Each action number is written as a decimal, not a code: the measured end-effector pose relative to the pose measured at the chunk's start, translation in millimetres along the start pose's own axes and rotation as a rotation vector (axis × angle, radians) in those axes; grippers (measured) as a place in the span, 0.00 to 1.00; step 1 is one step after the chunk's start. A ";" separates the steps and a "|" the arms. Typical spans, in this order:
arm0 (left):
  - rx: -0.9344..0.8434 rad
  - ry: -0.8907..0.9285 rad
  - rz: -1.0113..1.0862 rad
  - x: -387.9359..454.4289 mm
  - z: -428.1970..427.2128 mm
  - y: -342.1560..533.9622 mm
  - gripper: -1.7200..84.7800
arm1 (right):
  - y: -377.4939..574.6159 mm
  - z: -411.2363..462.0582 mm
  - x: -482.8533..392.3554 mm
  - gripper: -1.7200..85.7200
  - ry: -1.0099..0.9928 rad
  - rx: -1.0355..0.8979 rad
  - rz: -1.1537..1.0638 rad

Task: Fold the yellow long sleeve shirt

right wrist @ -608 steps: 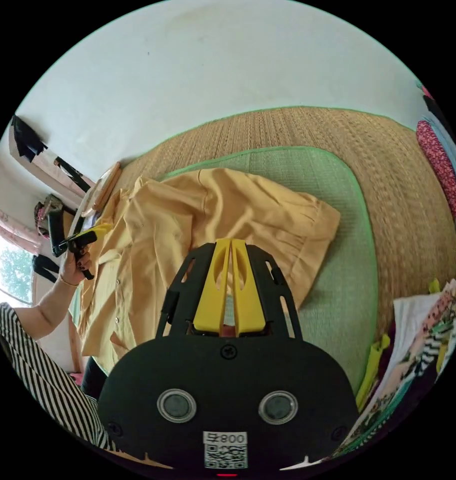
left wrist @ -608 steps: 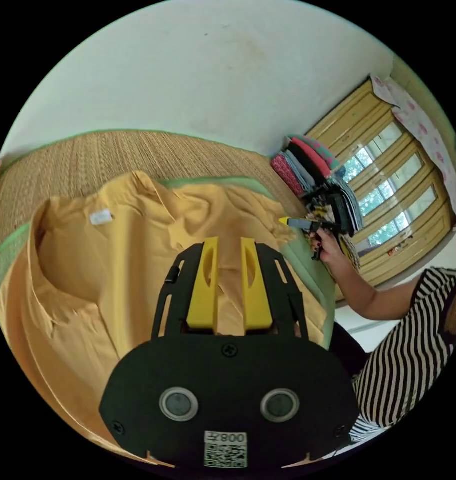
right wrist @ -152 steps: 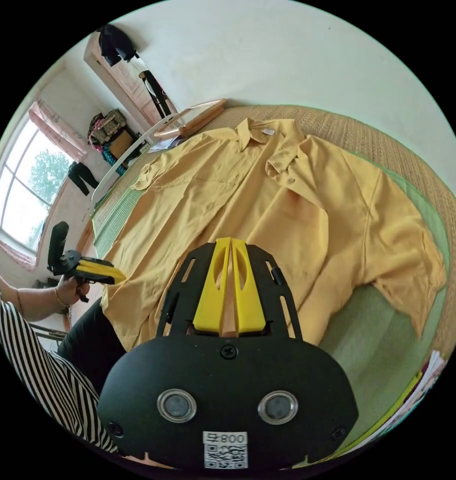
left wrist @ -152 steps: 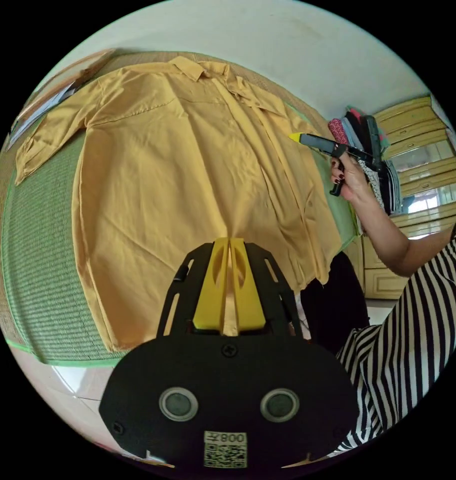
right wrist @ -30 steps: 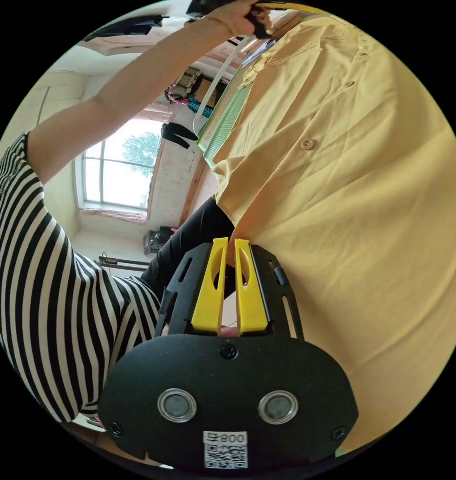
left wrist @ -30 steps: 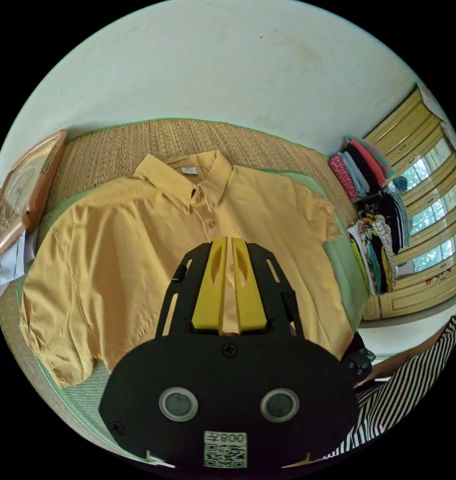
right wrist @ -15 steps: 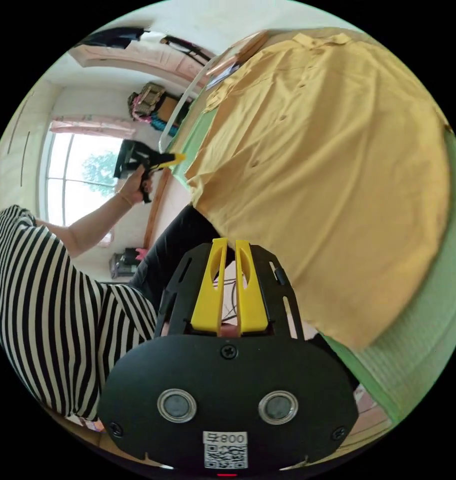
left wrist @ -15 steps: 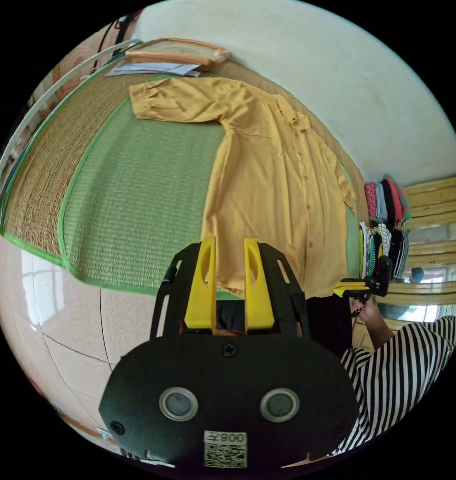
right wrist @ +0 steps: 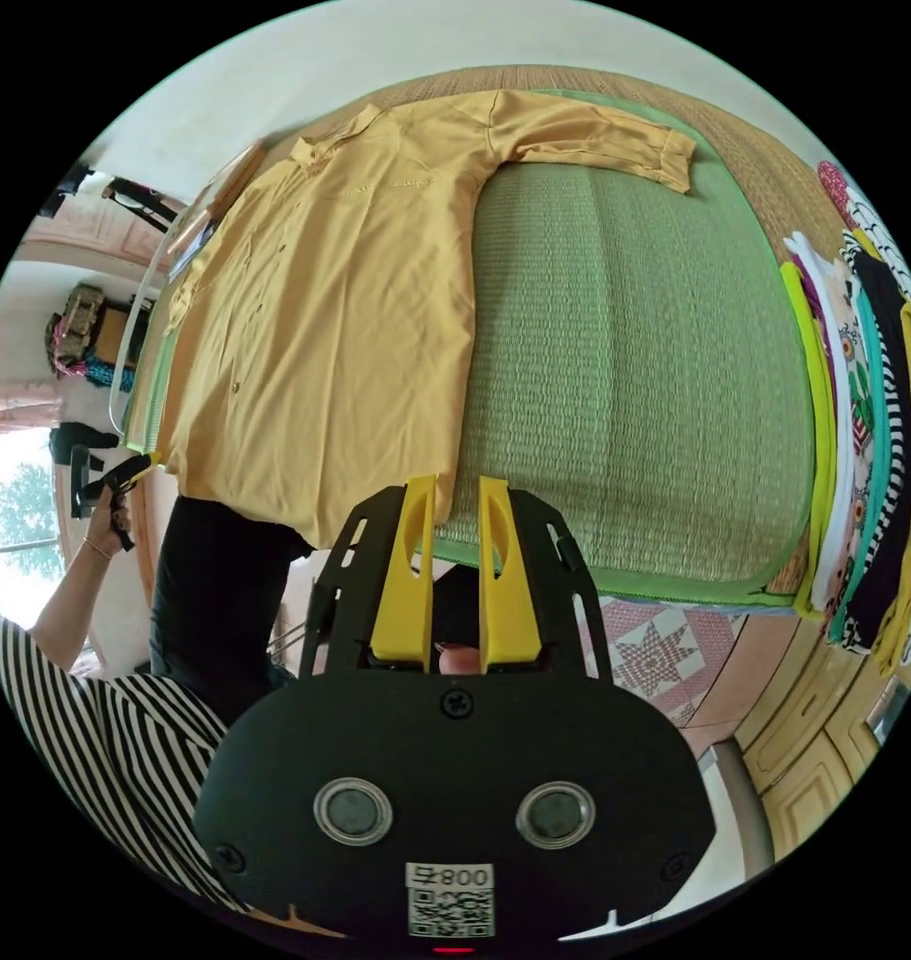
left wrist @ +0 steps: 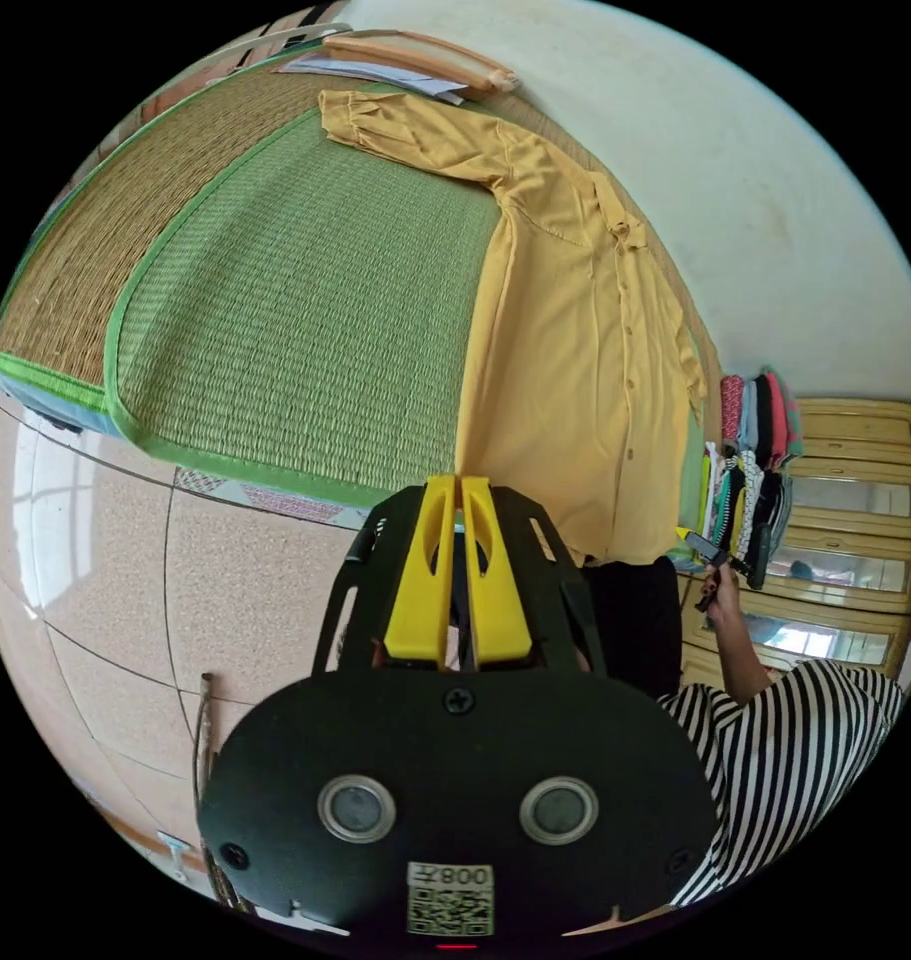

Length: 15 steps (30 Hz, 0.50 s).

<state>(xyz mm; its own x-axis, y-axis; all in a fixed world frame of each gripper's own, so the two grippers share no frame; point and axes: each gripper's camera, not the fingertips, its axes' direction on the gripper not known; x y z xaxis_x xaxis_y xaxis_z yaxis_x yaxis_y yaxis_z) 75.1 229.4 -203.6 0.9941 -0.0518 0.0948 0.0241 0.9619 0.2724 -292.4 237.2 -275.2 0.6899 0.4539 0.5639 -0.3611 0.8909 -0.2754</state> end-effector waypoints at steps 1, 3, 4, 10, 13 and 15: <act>-0.002 -0.002 -0.004 -5.3 7.3 0.7 0.03 | -1.0 -1.3 1.8 0.11 -0.011 -0.002 0.013; -0.008 0.001 -0.001 -11.4 18.5 0.2 0.03 | -0.3 -3.1 1.9 0.10 0.019 -0.006 0.010; -0.018 0.002 0.004 -15.3 26.6 -0.2 0.03 | 1.2 -4.5 2.5 0.09 0.024 0.000 0.014; -0.027 0.009 -0.005 -38.2 58.8 4.9 0.03 | 4.6 -8.8 4.8 0.08 0.075 0.021 0.030; -0.021 0.007 -0.013 -50.0 69.5 8.7 0.03 | 3.2 -9.2 2.9 0.05 0.111 0.014 0.004; -0.019 0.010 -0.016 -56.7 75.1 10.3 0.03 | 0.7 -8.5 4.2 0.04 0.146 -0.002 -0.004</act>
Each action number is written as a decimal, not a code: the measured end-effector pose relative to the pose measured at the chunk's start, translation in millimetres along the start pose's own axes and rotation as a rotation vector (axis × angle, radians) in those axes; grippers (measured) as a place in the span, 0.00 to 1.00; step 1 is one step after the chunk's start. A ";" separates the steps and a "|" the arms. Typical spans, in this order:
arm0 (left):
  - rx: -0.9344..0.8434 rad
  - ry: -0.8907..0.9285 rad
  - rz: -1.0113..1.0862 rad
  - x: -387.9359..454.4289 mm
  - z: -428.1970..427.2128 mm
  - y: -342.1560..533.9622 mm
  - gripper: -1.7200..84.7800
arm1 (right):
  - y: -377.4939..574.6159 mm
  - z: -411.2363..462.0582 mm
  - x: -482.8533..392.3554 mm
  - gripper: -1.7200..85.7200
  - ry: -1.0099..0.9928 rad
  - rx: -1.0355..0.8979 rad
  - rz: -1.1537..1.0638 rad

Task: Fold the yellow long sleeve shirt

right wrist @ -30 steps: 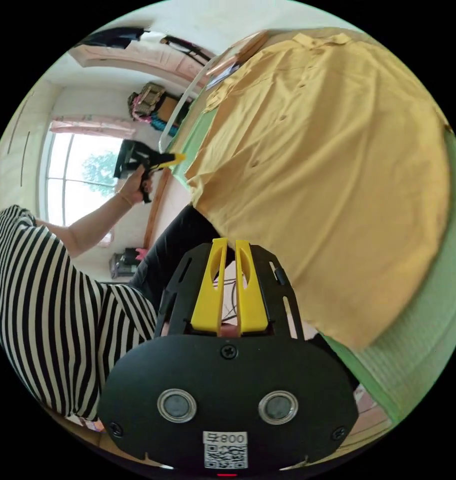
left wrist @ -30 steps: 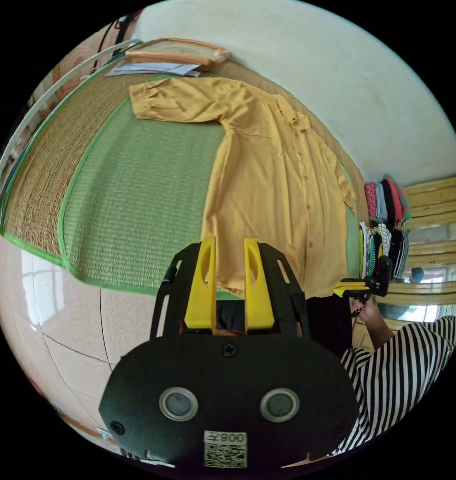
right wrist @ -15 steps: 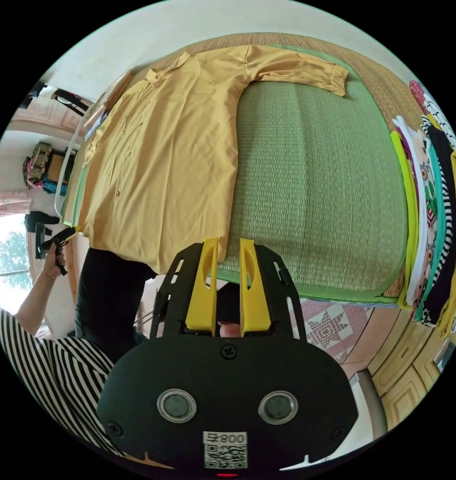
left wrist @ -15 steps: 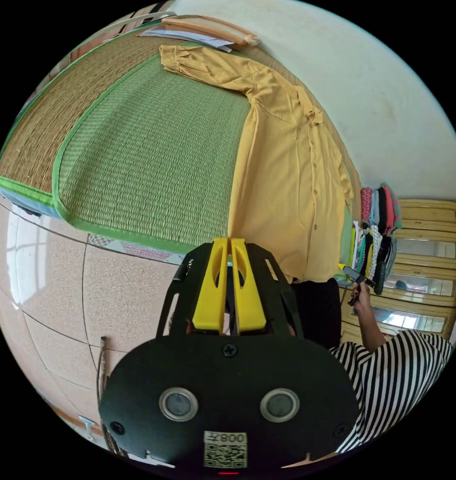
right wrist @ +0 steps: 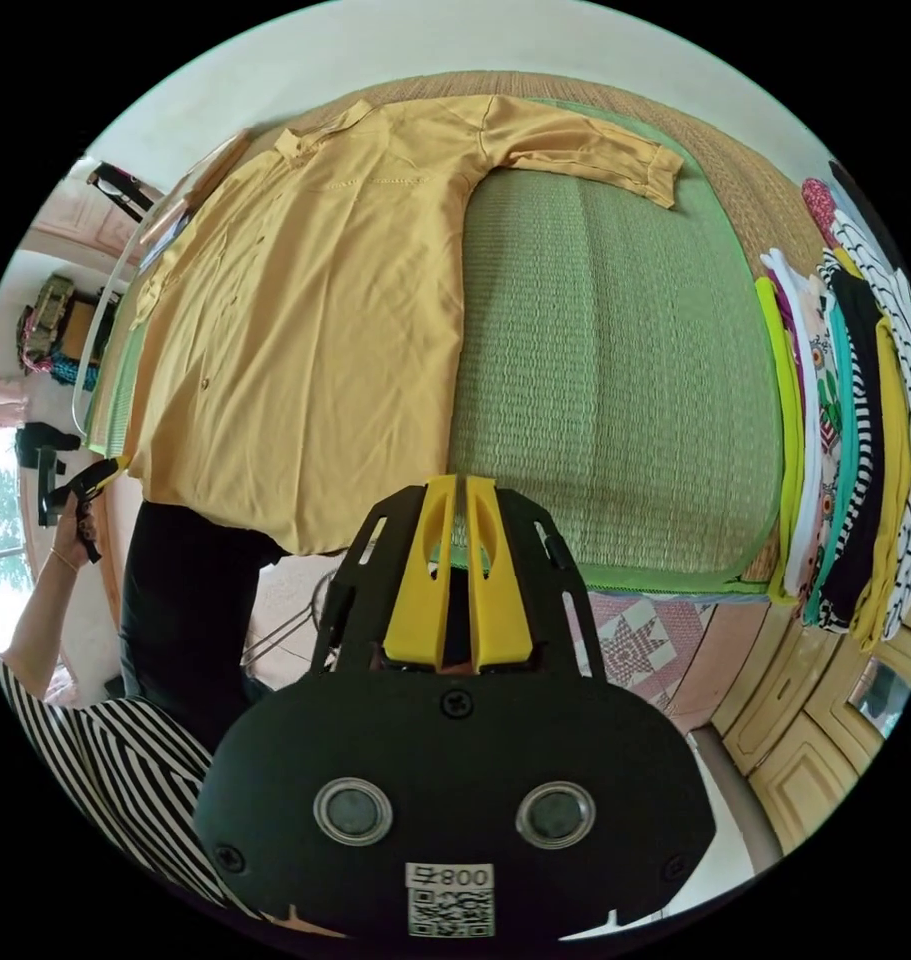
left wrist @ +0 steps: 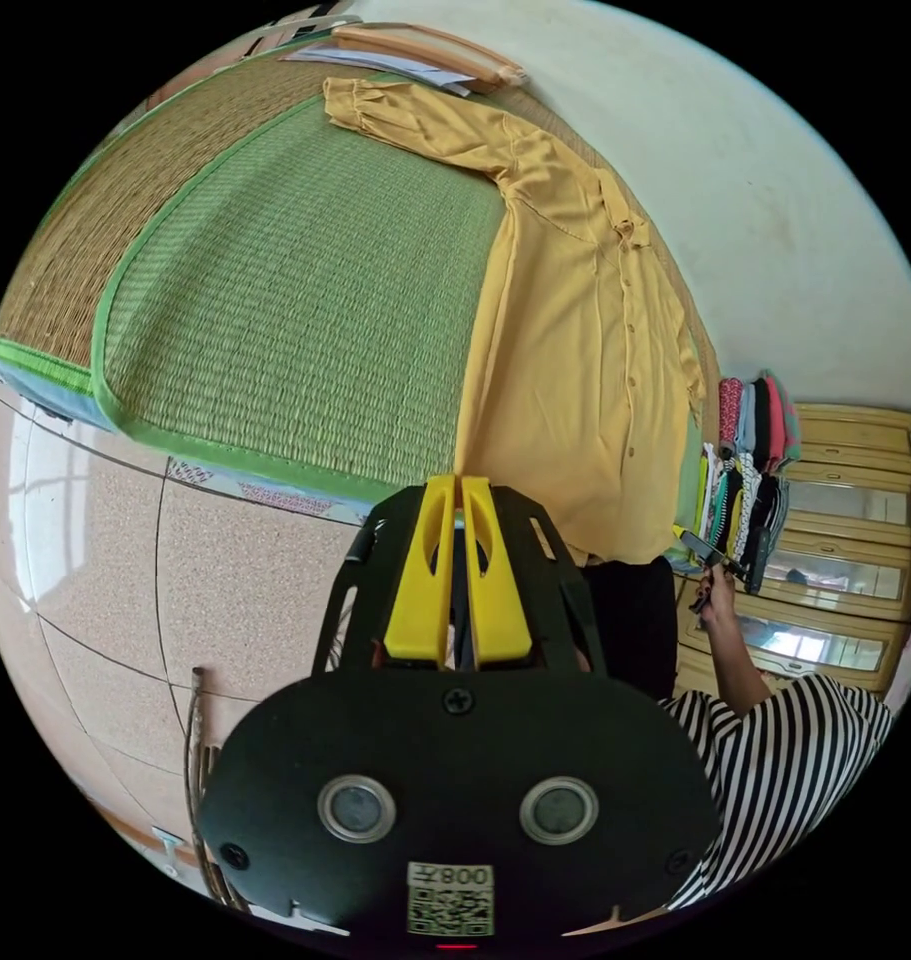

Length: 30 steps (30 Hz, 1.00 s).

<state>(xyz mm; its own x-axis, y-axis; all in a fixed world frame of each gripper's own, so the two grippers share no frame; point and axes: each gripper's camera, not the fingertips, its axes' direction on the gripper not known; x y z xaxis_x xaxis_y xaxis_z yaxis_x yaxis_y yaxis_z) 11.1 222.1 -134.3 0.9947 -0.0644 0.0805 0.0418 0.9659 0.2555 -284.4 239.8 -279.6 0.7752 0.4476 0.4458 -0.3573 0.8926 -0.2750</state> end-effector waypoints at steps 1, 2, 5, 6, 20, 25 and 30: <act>0.002 0.004 -0.004 -4.5 3.5 0.8 0.03 | -1.2 0.0 1.5 0.03 -0.001 -0.008 -0.014; 0.006 0.000 -0.006 -8.3 6.6 1.5 0.03 | -1.8 0.4 4.3 0.03 -0.011 -0.028 -0.027; 0.001 -0.034 0.001 -16.1 16.0 2.3 0.03 | 1.8 1.7 19.0 0.02 -0.052 -0.041 -0.031; 0.004 -0.041 0.006 -17.3 17.9 2.4 0.03 | 2.2 2.0 23.5 0.02 -0.069 -0.041 -0.024; 0.002 -0.022 -0.008 -31.9 51.9 3.7 0.03 | -9.9 18.5 68.7 0.02 -0.139 -0.071 -0.006; -0.004 -0.024 0.008 -27.3 57.9 3.7 0.04 | -11.5 24.8 82.0 0.02 -0.173 -0.073 0.007; 0.066 -0.059 0.000 -19.4 46.7 6.6 0.05 | -22.5 7.6 91.1 0.02 -0.183 0.028 0.006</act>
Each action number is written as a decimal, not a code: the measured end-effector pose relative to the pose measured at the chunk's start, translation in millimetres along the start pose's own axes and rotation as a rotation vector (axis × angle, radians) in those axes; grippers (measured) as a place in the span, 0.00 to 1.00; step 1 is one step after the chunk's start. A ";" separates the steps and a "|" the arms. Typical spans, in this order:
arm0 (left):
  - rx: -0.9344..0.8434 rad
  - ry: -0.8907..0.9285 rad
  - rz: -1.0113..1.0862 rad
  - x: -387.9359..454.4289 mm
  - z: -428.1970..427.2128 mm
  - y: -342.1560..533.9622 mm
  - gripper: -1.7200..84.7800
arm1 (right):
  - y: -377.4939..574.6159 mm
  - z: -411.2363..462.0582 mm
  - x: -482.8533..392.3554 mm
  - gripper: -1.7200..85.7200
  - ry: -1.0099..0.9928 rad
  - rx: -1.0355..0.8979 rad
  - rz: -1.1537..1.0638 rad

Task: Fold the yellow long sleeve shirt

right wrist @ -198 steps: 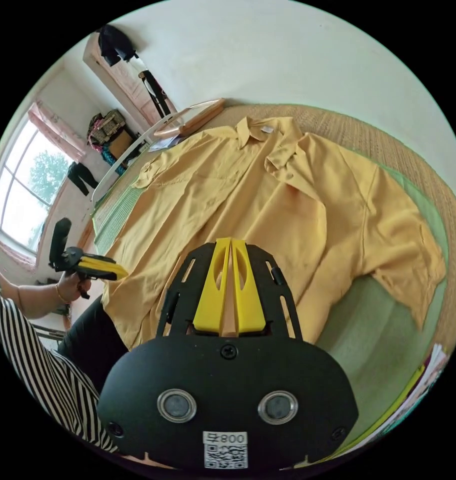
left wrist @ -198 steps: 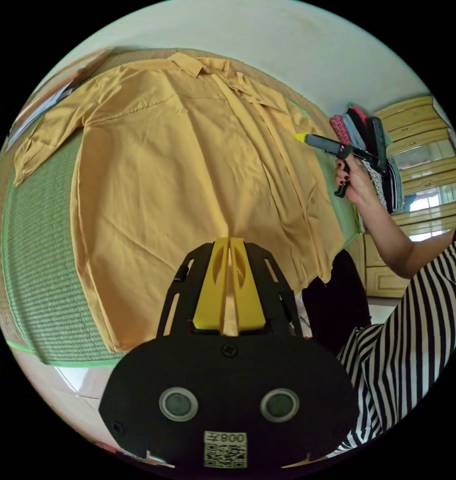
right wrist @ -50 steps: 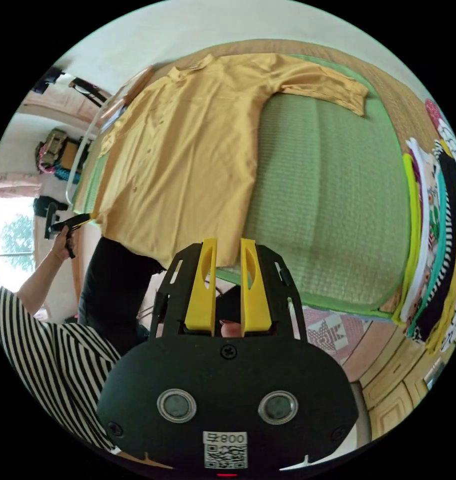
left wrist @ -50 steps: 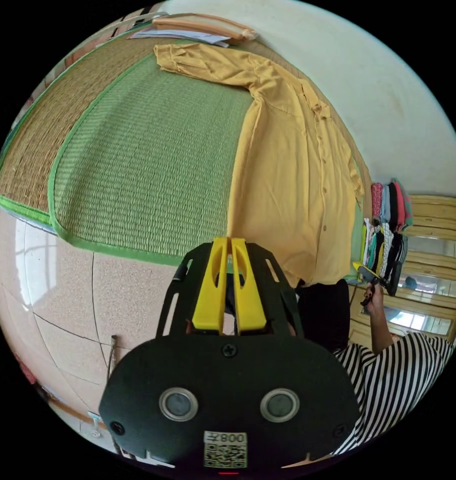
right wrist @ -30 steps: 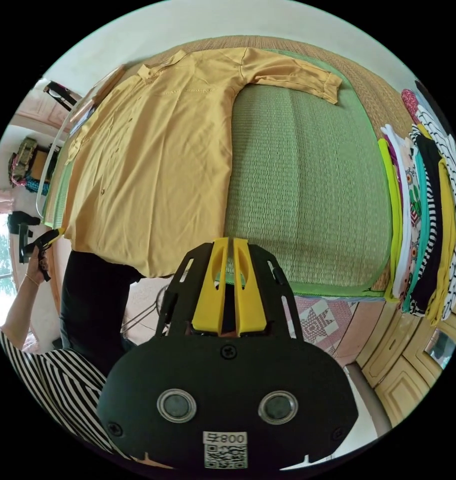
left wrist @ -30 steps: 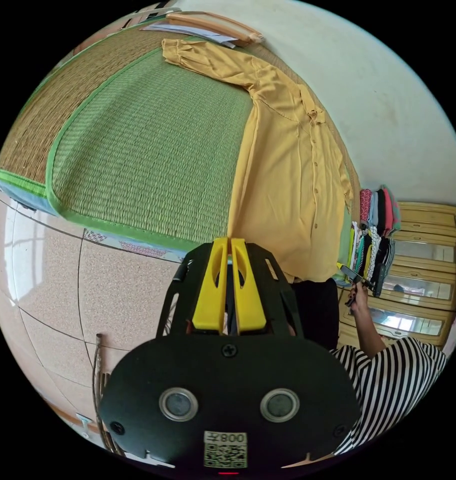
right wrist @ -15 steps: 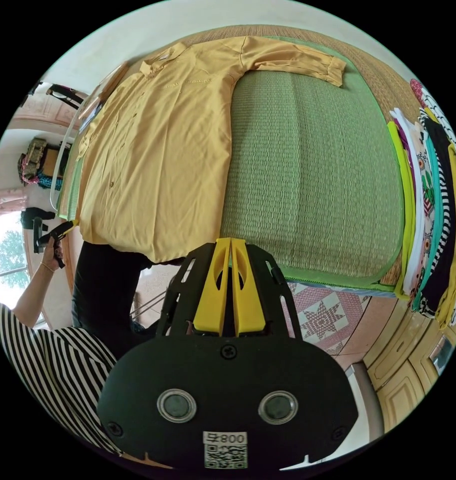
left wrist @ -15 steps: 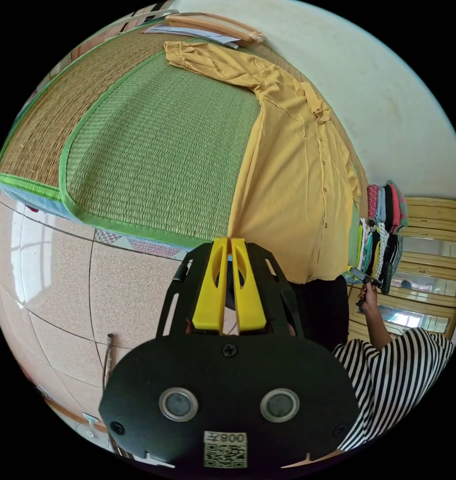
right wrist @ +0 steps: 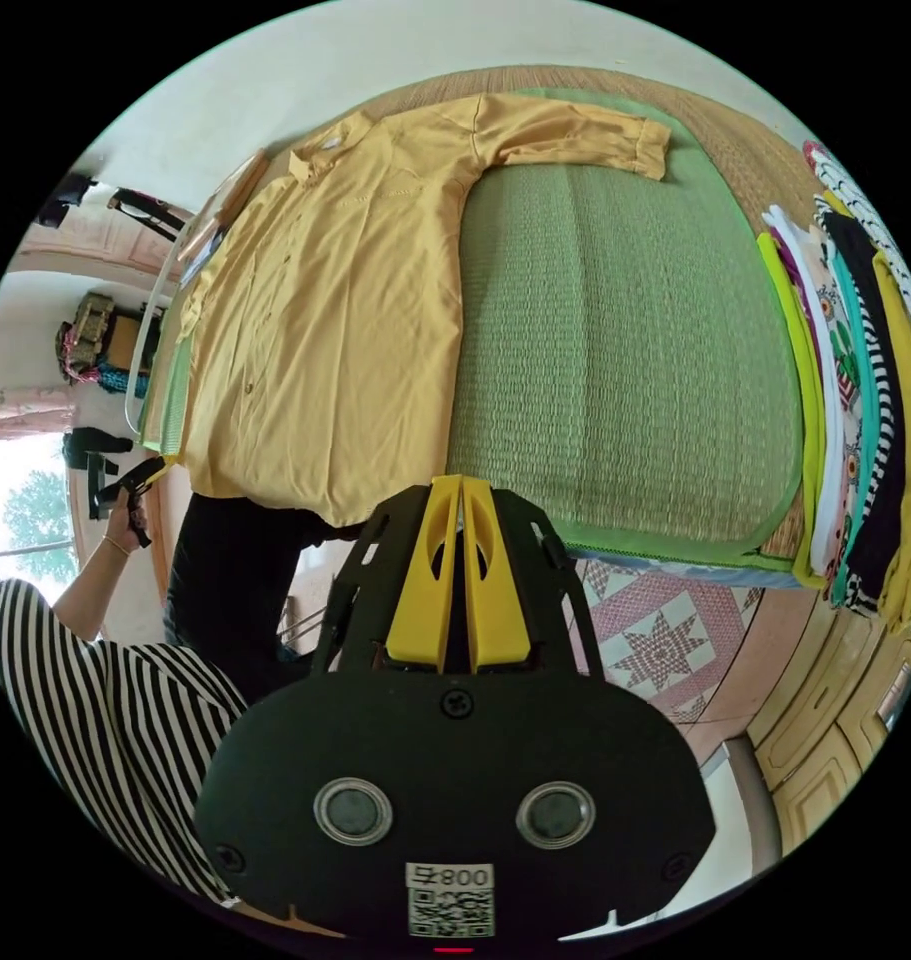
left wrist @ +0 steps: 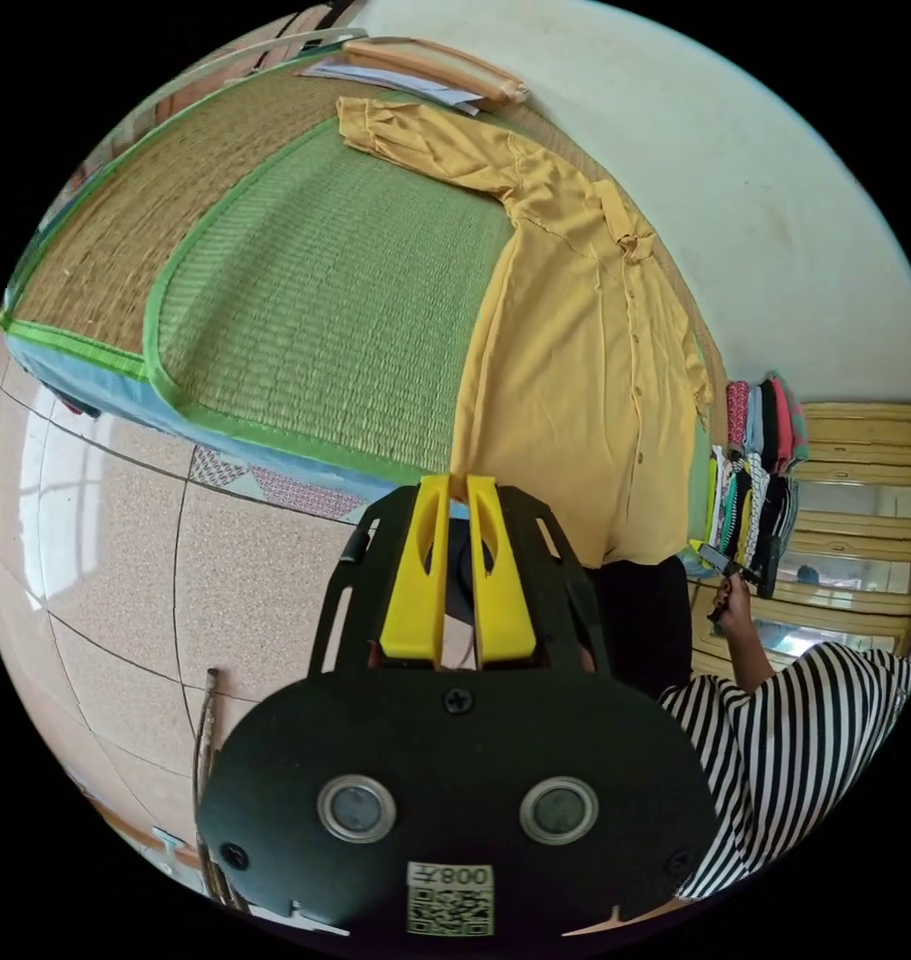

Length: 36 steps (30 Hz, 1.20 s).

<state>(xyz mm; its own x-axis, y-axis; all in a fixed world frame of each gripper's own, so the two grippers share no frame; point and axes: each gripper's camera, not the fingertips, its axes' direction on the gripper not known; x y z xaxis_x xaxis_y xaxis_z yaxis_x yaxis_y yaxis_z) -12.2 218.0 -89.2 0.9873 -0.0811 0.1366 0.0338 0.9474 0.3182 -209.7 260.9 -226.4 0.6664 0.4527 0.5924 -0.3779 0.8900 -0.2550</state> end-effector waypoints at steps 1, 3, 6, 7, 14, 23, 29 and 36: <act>0.036 -0.016 0.005 4.5 -5.6 1.1 0.05 | -5.5 -5.1 -1.1 0.02 0.001 0.026 -0.013; 0.080 -0.035 0.032 17.4 -11.7 -0.7 0.05 | -16.6 -8.3 -5.0 0.02 0.008 0.060 -0.027; 0.118 0.001 0.187 61.0 -8.5 -15.9 0.05 | -43.2 5.7 -19.6 0.02 0.015 0.047 -0.103; 0.103 0.052 0.268 83.0 0.7 -25.7 0.04 | -54.0 17.1 -26.9 0.02 0.027 0.015 -0.136; -0.231 0.203 0.588 195.8 91.4 -67.4 0.02 | -53.1 58.3 -40.5 0.02 0.062 -0.076 -0.204; -0.249 0.208 0.504 211.6 85.8 -65.9 0.02 | -81.9 45.3 -25.7 0.02 -0.051 0.020 -0.157; -0.121 0.128 0.490 234.2 58.7 -98.1 0.02 | -172.2 26.4 -51.4 0.02 -0.105 0.170 -0.263; -0.137 0.071 0.419 241.3 48.8 -99.9 0.02 | -316.6 67.4 -135.4 0.02 -0.126 0.185 -0.413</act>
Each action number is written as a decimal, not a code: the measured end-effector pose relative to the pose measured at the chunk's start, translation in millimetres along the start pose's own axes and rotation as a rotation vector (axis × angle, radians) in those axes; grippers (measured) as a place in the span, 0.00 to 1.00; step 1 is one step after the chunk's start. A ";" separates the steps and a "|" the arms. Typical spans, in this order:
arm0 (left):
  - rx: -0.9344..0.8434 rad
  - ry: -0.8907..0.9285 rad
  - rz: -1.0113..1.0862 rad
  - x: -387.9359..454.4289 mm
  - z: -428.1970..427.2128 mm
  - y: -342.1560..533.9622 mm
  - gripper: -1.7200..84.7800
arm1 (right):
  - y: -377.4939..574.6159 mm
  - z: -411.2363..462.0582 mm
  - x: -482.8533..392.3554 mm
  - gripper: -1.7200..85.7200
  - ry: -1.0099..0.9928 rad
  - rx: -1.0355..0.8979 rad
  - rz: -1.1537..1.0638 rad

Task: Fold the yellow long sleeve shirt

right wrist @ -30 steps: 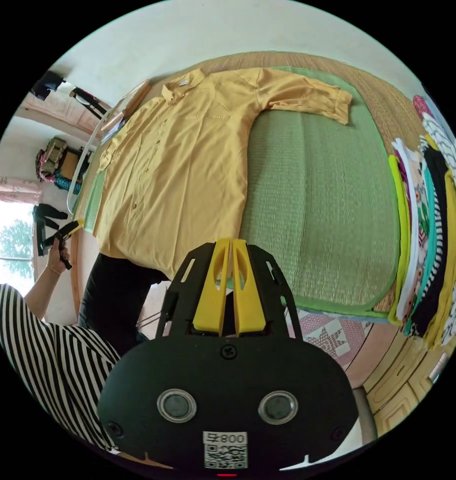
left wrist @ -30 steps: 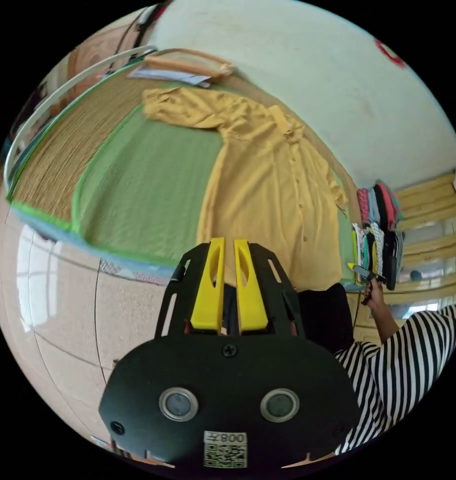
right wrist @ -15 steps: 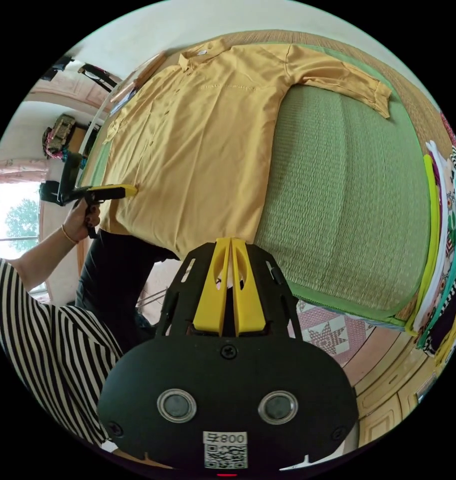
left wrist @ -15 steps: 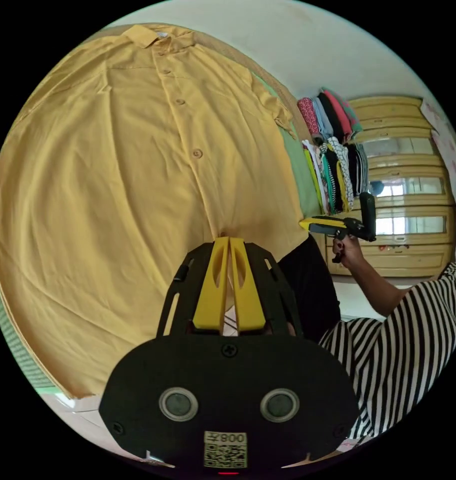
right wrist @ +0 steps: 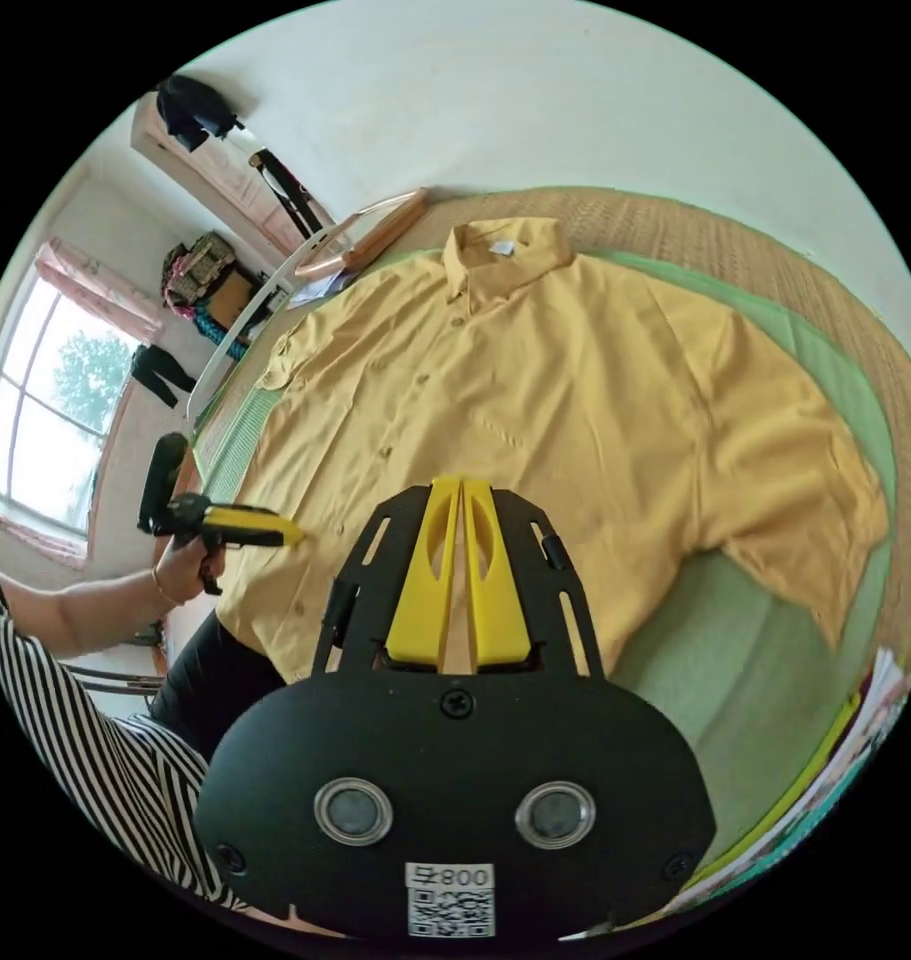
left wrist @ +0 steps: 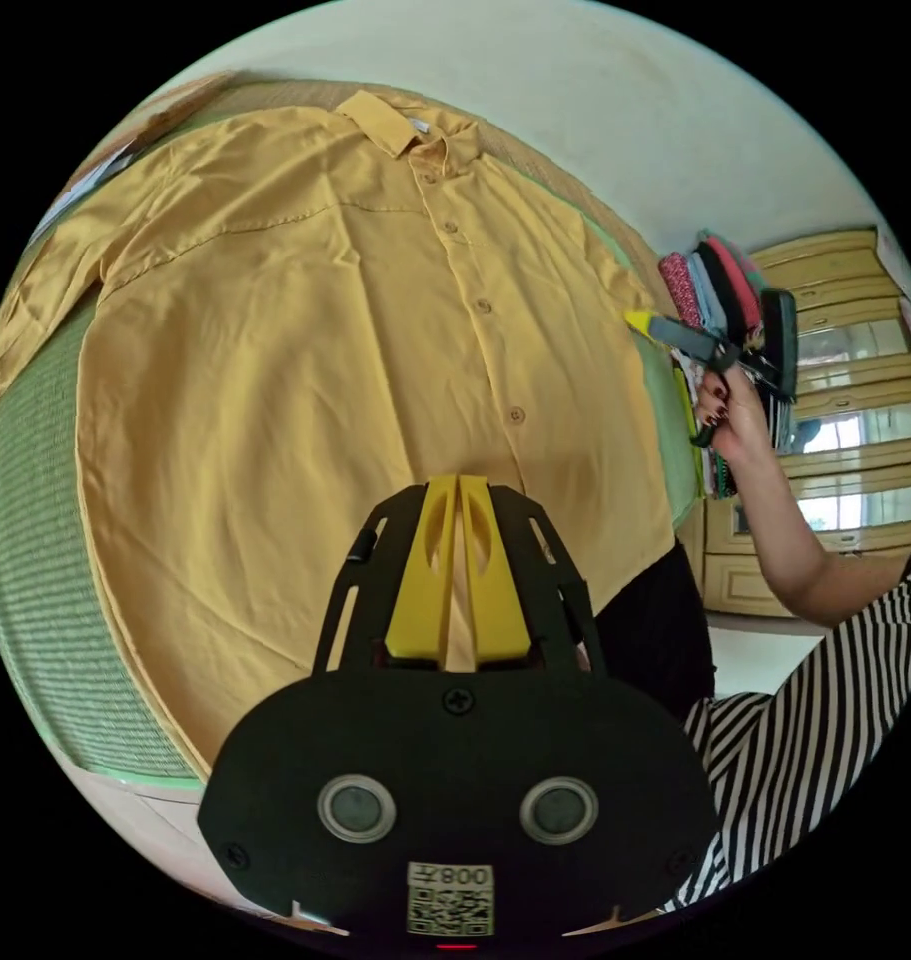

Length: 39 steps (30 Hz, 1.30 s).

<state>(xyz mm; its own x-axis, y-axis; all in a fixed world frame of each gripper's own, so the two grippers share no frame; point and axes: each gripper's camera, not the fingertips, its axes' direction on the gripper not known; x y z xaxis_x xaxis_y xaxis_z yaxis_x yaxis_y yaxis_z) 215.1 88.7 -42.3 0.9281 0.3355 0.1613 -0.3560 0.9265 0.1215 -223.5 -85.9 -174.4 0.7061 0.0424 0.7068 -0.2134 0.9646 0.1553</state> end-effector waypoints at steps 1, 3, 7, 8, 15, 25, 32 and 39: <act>0.009 -0.011 0.003 5.4 -4.9 0.6 0.02 | -30.4 14.7 -4.7 0.02 -0.005 0.003 -0.026; 0.014 -0.048 0.020 14.3 -12.4 1.5 0.02 | -75.6 34.3 -13.2 0.02 0.002 0.009 -0.056; 0.022 -0.024 0.000 25.3 -27.4 6.8 0.02 | -169.4 76.4 -30.5 0.02 0.075 0.007 -0.110; 0.021 0.011 -0.016 26.8 -30.8 8.1 0.02 | -190.4 89.4 -31.5 0.02 0.096 -0.002 -0.113; 0.041 0.085 -0.018 48.9 -52.4 12.7 0.02 | -262.2 138.7 -23.8 0.02 0.147 -0.040 -0.063; 0.065 0.092 -0.010 103.1 -99.5 16.6 0.02 | -263.9 135.6 -47.8 0.02 0.128 0.026 -0.088; 0.075 0.091 -0.061 136.9 -135.3 20.6 0.02 | -244.9 156.4 -51.7 0.02 0.141 -0.034 -0.080; 0.086 0.047 -0.054 182.4 -173.6 26.0 0.02 | -148.6 118.6 -84.4 0.02 0.145 0.077 -0.135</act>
<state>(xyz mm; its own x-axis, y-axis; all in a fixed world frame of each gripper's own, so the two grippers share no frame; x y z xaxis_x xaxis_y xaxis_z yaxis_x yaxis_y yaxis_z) 393.9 203.5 -179.8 0.9495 0.2950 0.1066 -0.3116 0.9262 0.2124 -331.5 -263.7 -175.3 0.8202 -0.0436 0.5704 -0.1570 0.9416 0.2977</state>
